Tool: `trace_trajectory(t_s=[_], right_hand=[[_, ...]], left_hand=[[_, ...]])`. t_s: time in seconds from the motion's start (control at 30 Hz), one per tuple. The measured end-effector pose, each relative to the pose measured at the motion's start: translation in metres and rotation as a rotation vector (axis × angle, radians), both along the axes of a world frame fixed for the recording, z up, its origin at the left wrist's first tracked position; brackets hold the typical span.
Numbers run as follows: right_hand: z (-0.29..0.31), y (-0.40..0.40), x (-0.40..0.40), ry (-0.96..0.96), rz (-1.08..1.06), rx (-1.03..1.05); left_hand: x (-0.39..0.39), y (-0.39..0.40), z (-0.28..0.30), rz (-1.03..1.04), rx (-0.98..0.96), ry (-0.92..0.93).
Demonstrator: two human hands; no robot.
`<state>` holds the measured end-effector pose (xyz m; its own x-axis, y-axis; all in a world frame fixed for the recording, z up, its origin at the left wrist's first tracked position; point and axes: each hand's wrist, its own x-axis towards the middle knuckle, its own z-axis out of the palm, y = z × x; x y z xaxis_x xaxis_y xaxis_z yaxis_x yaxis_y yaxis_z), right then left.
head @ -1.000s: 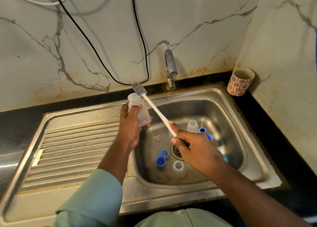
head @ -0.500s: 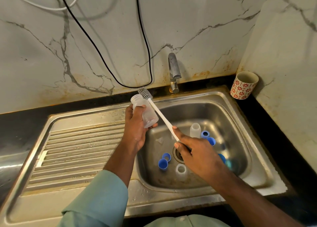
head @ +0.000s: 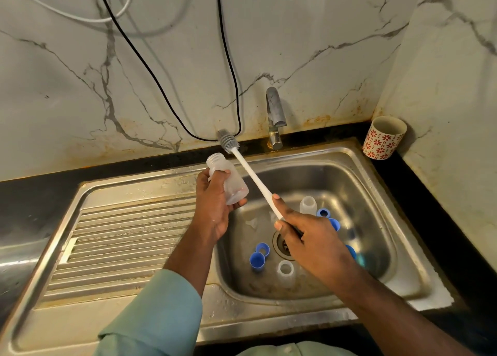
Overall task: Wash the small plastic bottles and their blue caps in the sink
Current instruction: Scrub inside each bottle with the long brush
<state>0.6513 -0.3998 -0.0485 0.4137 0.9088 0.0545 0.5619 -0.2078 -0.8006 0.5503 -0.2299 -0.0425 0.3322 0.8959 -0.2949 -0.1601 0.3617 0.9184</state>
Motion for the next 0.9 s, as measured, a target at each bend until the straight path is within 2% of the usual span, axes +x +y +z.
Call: trace_trajectory(t_s=[0.6, 0.73, 0.9], right_hand=[[-0.001, 0.004, 0.005, 0.093, -0.015, -0.086], [0.000, 0.001, 0.000, 0.020, 0.029, -0.111], [0.000, 0.004, 0.009, 0.082, -0.036, -0.090]], left_hand=[[0.003, -0.004, -0.001, -0.014, -0.023, 0.043], [0.002, -0.002, -0.003, 0.021, -0.013, 0.045], [0.002, -0.007, -0.004, 0.018, -0.018, 0.063]])
